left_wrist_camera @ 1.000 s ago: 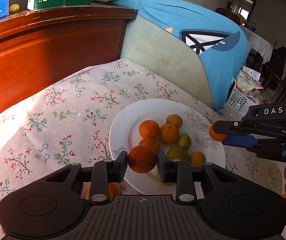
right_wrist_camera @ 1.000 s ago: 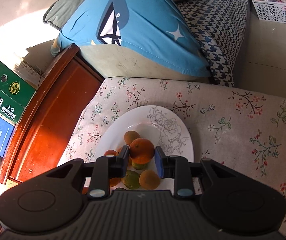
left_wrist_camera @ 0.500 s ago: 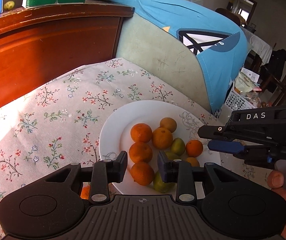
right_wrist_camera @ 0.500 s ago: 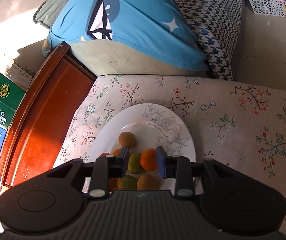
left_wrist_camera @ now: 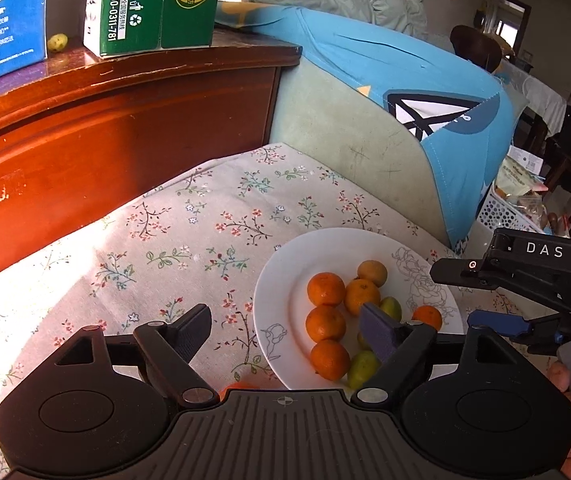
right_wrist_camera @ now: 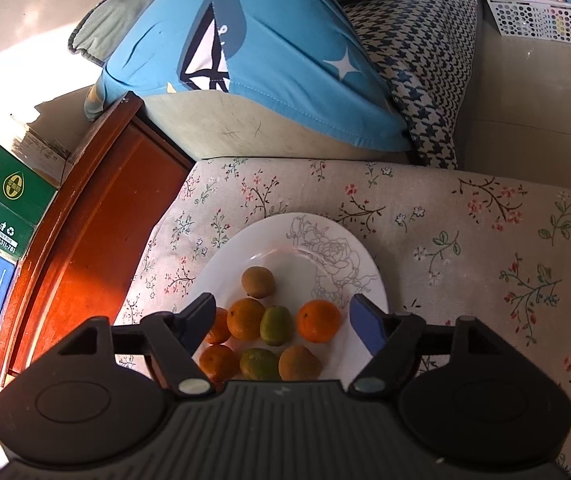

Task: Organize fruits
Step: 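Open both tools to release the oranges onto the plate, then withdraw both open tools from the plate toward the fruits on the cloth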

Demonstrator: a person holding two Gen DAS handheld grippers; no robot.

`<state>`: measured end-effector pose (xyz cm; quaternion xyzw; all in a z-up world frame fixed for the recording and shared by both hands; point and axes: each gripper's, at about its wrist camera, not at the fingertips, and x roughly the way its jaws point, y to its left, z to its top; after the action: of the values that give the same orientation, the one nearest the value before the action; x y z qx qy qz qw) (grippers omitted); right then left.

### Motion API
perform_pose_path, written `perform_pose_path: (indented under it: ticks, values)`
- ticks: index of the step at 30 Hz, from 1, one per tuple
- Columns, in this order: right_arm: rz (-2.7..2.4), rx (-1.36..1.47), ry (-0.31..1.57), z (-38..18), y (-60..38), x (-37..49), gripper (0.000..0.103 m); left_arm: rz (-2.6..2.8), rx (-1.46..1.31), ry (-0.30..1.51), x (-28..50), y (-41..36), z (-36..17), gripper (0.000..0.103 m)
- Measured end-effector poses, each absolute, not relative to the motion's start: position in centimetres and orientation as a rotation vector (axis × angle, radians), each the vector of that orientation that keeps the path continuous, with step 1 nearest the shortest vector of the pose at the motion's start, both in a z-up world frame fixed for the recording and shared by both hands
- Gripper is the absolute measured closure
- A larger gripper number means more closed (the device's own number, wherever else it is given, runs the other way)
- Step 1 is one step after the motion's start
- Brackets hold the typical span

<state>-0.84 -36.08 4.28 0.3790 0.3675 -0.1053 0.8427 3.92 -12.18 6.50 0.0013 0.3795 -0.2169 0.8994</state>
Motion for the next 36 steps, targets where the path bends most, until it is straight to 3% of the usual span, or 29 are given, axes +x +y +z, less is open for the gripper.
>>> perform_pose_path:
  ticks: [5, 8, 32, 36]
  values:
    - [-0.210, 0.748, 0.771, 5.0, -35.1, -1.8, 0.023, -0.450, 0.031, 0.738, 3.1, -10.2, 8.0, 0.017]
    - [-0.186, 0.715, 0.748, 5.5, -34.0, -2.5, 0.020, -0.424, 0.009, 0.711, 2.6, -8.4, 8.8, 0.010]
    - [0.054, 0.437, 0.780, 4.5, -23.3, -6.7, 0.020, -0.293, 0.037, 0.773, 1.5, -1.3, 7.6, 0.010]
    - [0.102, 0.376, 0.777, 4.1, -21.5, -6.4, 0.030, -0.254, 0.067, 0.773, 1.3, -0.6, 7.4, 0.010]
